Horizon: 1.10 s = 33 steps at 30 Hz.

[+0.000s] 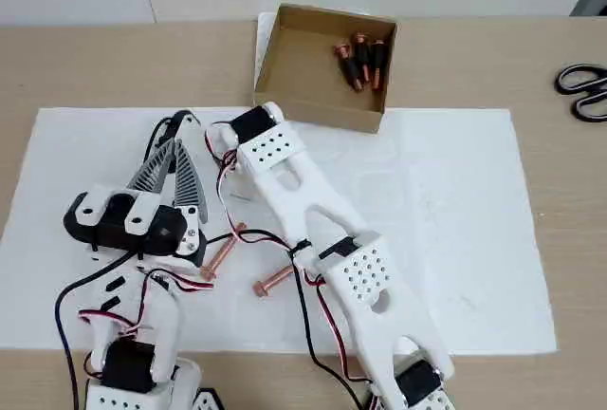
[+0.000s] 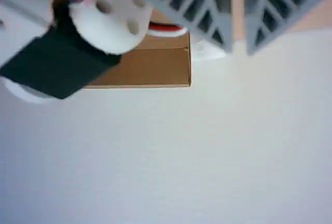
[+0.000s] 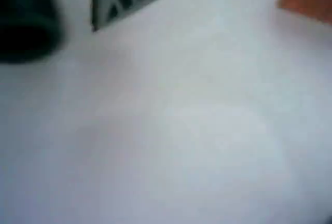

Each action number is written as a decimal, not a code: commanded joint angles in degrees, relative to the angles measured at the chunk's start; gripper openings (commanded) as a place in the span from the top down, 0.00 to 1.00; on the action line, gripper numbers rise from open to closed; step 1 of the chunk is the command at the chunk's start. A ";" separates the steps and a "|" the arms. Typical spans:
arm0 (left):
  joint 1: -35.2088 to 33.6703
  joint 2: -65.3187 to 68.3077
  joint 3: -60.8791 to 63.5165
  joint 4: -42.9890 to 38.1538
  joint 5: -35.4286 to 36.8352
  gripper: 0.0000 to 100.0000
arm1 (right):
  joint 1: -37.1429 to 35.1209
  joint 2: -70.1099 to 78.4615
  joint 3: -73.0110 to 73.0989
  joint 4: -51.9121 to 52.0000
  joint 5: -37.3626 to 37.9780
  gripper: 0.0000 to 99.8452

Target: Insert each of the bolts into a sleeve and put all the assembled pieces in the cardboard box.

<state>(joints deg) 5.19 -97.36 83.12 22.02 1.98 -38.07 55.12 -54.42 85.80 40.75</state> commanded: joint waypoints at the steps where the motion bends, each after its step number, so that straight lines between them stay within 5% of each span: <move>1: -0.53 -0.44 -2.15 0.26 0.00 0.99 | -0.48 0.40 -1.49 0.84 0.00 1.00; 14: -0.53 -0.44 -2.51 0.09 0.18 0.99 | 4.26 -11.65 -4.92 10.07 -0.26 1.00; 21: -0.53 -0.44 -2.51 0.26 0.26 0.99 | 5.76 -20.44 -4.75 10.51 -14.07 0.99; 33: -0.53 -0.44 -2.51 0.26 0.26 0.99 | 5.85 -33.63 8.53 11.03 -25.05 1.00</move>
<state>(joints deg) 5.19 -97.36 83.12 22.02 2.15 -32.79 28.57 -51.16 96.35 17.19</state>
